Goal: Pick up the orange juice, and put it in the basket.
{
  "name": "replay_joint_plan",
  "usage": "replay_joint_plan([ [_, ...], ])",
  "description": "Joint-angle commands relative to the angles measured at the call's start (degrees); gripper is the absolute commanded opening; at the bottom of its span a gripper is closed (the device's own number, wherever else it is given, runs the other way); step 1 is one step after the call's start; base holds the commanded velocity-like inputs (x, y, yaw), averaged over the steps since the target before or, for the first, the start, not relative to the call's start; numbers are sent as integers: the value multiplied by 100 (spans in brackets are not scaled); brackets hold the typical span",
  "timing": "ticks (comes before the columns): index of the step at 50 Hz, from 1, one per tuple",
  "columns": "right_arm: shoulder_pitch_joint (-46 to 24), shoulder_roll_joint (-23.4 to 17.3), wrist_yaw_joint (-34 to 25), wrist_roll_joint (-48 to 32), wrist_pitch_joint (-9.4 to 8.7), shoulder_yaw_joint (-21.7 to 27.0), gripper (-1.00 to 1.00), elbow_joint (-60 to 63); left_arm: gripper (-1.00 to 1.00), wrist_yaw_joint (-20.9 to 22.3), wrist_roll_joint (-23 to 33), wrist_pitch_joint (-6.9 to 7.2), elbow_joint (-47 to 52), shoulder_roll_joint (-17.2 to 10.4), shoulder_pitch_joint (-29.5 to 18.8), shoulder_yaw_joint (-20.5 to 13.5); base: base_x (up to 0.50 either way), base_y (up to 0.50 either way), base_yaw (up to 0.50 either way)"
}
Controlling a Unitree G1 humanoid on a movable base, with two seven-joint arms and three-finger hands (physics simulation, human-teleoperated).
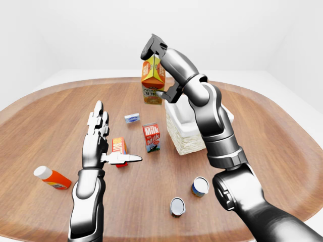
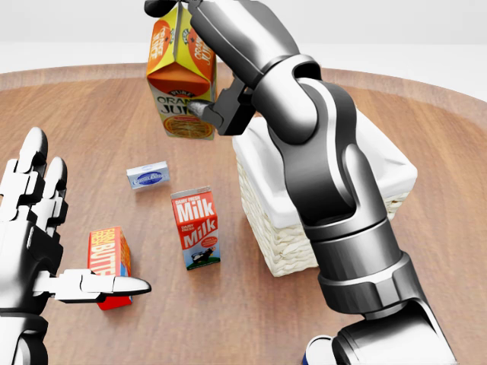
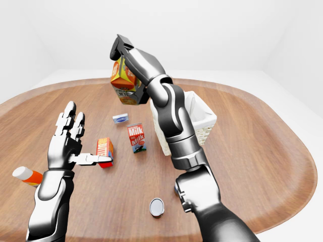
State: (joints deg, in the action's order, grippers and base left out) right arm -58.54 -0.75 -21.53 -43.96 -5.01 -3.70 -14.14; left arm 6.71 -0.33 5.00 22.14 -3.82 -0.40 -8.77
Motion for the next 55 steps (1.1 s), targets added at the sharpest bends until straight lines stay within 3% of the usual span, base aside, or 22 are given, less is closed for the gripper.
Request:
replay_joint_plan([
  [1,-534,-281,257,-50,1,177,-100,-325,100,0,2,0,0,0,0,0,0,0,0],
  [22,-1164,-795,585,279,1,380,-100,-1331,100,0,0,0,1,0,0,0,0,0,0],
  [33,-1483,-1052,823,444,216,458,-100,-2140,100,0,0,0,-1,0,0,0,0,0,0],
  [40,-1490,-1061,833,459,219,445,-100,-2157,100,0,-1,0,-1,0,0,0,0,0,0],
  [42,-1686,-1240,1008,504,388,518,-100,-2714,100,-1,0,0,1,0,0,0,0,0,0],
  [55,-1914,-1416,1282,575,663,524,-100,-3528,100,-1,0,0,0,1,0,0,0,0,0],
])
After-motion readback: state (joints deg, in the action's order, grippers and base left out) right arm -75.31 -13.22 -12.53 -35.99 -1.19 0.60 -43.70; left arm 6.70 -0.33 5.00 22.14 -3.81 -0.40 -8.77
